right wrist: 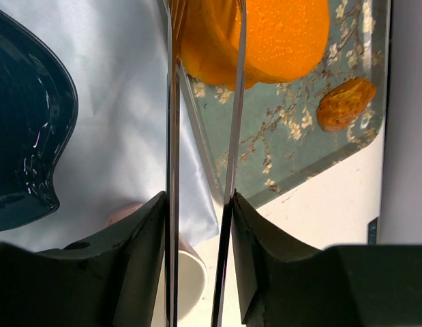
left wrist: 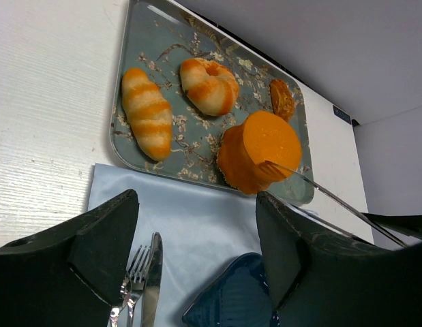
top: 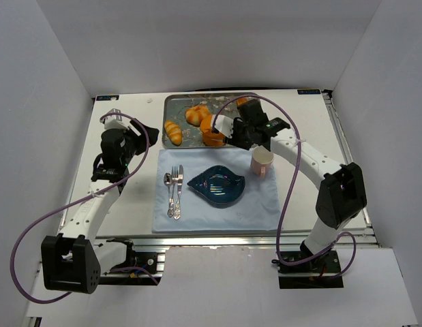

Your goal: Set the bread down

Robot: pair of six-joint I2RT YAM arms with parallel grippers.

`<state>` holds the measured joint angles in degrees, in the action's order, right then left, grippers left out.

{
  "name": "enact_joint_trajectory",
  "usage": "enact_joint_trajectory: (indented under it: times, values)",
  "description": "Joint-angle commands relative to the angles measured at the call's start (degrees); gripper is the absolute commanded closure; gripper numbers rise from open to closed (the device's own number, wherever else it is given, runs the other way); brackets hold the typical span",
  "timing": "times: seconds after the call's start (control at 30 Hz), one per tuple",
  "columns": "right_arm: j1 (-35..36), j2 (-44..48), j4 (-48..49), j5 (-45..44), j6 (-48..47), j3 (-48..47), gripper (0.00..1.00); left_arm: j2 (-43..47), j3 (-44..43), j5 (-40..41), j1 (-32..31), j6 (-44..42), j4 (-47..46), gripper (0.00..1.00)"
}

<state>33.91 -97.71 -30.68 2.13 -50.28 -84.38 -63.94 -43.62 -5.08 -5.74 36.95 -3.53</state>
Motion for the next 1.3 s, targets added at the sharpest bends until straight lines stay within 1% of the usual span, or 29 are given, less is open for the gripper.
enact_joint_trajectory:
  times: [0.0, 0.27, 0.57, 0.77, 0.97, 1.03, 1.07, 1.27]
  values:
    - [1.2, 2.9, 3.4, -1.9, -2.8, 0.9, 0.54, 2.3, 0.6, 0.2, -0.2, -0.1, -1.1, 0.21]
    - [3.3, 3.1, 5.2, -7.8, -4.7, 2.7, 0.55, 2.9, 1.3, 0.3, -0.2, 0.1, -1.3, 0.21]
    - [4.1, 1.6, 4.5, -11.9, -5.2, 2.1, 0.61, 3.2, 1.5, 0.4, -0.2, 0.1, -1.4, 0.21]
    - [4.1, 0.2, 1.9, -12.8, -4.2, -0.3, 0.70, 3.6, 1.8, 0.5, -0.2, 0.1, -1.5, 0.21]
    - [4.1, -1.0, -0.8, -12.2, -3.2, -2.8, 0.83, 3.6, 1.9, 0.7, -0.2, 0.1, -1.6, 0.21]
    - [4.2, -1.2, -1.8, -11.5, -2.7, -3.6, 0.92, 3.6, 1.8, 0.7, -0.2, 0.1, -1.6, 0.21]
    - [4.2, -1.2, -2.0, -11.1, -2.1, -4.3, 1.00, 3.6, 1.8, 0.7, -0.2, 0.1, -1.6, 0.21]
    - [3.3, 0.3, -0.8, -8.6, 0.0, -6.7, 1.00, 3.6, 1.5, 0.6, -0.2, 0.0, -1.6, 0.21]
